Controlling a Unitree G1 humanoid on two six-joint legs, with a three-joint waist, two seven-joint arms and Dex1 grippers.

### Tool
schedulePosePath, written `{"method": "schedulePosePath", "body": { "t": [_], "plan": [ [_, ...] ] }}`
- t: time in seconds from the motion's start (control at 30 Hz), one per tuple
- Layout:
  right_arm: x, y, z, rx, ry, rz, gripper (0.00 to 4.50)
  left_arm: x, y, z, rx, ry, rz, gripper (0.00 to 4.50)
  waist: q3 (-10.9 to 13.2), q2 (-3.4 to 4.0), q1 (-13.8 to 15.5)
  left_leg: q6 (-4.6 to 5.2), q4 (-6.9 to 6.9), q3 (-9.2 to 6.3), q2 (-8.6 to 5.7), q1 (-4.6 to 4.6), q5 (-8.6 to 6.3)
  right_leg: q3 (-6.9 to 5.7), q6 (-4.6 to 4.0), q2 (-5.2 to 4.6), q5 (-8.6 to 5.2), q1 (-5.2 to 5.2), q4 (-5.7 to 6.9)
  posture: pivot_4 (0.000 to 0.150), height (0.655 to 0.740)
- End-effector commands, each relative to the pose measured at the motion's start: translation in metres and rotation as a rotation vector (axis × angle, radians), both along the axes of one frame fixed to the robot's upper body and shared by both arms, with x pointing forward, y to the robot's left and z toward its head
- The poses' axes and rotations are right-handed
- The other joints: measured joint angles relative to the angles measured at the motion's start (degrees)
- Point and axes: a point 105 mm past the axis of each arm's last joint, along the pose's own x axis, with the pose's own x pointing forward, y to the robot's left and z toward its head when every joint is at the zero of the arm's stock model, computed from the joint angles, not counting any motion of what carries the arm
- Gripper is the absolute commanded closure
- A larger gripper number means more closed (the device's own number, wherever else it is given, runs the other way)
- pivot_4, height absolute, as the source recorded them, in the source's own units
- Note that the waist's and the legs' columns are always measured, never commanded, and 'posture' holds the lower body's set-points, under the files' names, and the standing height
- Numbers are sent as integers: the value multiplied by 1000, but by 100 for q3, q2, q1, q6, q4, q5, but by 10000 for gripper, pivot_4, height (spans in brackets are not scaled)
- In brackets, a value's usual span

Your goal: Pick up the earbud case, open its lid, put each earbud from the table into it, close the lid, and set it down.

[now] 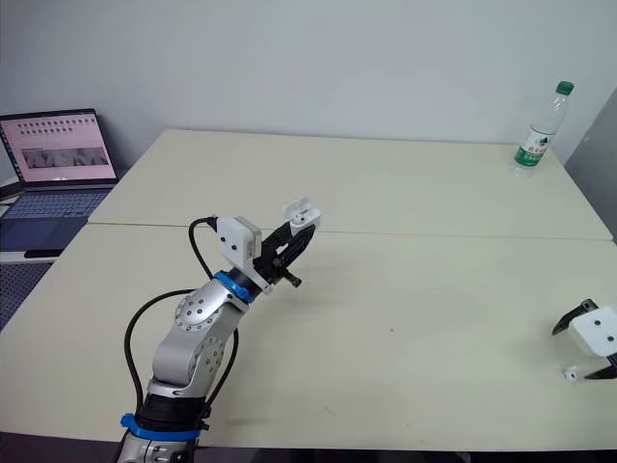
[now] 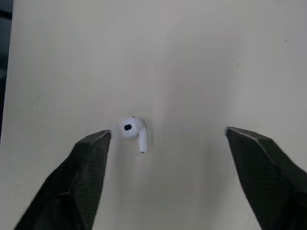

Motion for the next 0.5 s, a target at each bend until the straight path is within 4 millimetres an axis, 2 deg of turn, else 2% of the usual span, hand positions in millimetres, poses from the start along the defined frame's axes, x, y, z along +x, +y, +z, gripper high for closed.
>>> {"method": "schedulePosePath", "body": {
  "t": [0.03, 0.13, 0.23, 0.4, 0.5],
  "plan": [
    [-13, -5, -4, -29, 51, 49, 1930, -6, -4, 12, -10, -46, -18, 37142, 0, -1, 1, 0, 0, -1, 0, 0, 0, 0, -1, 0, 0, 0, 0, 1500, 7400],
    [-16, -6, -9, -28, 51, 59, 1930, -6, -4, 12, -11, -47, -17, 37142, 0, 0, 2, 0, 0, 0, 0, 0, 0, 0, -2, -2, -1, 2, 1, 1500, 7400],
    [-17, -8, -13, -27, 47, 48, 7611, -6, -4, 12, -12, -46, -17, 37142, 0, 0, 1, 0, 1, 1, 0, 3, 0, 1, -3, -2, -1, 2, 2, 1500, 7400],
    [-18, -9, -17, -23, 34, 43, 25593, -7, -7, 10, -7, -31, -33, 37142, 0, 0, 1, 0, 0, -1, 0, 3, 0, -1, -7, -2, -3, 3, 3, 1500, 7400],
    [-16, -7, -21, -13, 26, 37, 25593, -7, -7, 10, -7, -28, -35, 37142, 0, 0, 1, 0, 0, 0, 0, 4, 0, 0, -7, -2, -3, 3, 3, 1500, 7400]
  ]
}}
